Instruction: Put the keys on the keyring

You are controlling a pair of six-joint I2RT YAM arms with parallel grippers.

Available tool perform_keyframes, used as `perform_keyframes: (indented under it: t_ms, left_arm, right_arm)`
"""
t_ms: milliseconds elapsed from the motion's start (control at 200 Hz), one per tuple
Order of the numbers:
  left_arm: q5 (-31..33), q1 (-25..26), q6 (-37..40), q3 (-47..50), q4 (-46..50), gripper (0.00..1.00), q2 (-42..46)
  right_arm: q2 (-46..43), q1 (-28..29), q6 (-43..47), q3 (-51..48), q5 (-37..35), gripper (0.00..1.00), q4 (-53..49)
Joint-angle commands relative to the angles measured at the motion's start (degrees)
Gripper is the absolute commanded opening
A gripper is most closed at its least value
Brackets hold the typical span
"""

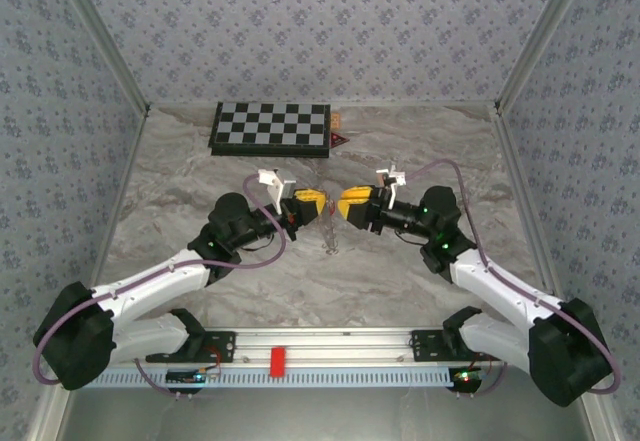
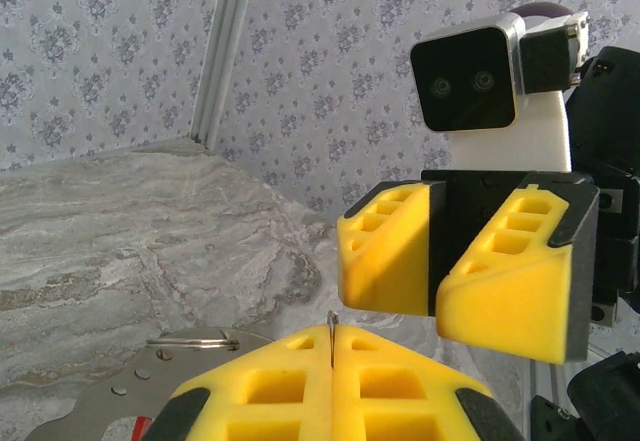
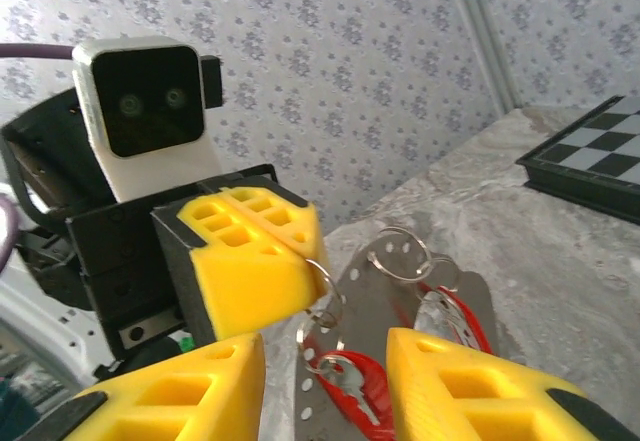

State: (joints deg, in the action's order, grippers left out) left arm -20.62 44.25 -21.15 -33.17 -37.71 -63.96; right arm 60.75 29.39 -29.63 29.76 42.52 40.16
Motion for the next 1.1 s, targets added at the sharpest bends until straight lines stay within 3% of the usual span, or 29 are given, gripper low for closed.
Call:
perform_keyframes:
  t_ms: [0,395,750,1094]
  left_arm:
    - [-1.71,-0.20,-0.87,-1.41,-4.04,0.00,0.77]
    - [-2.12,-0.18,-1.53,-0.76,-4.39,0.00,2.08]
    - [-2.93,-0.14,-2.14,-0.93,-5.00,0.00,1.92]
    - [-3.37,-0.15,-2.41,-0.91,-5.24,0.00,1.74]
  right_arm:
    - [1.23,0.29,-2.39,3.23,4.03,0.38,3.67]
    - [4.92,1.66,1.28,6.19,3.77,0.31,-1.31]
    - [6.48,2.06,1.15,6.50,3.89,0.22,-0.64]
    - [6.66,2.03,-0.01,6.10,4.67,0.20,2.07]
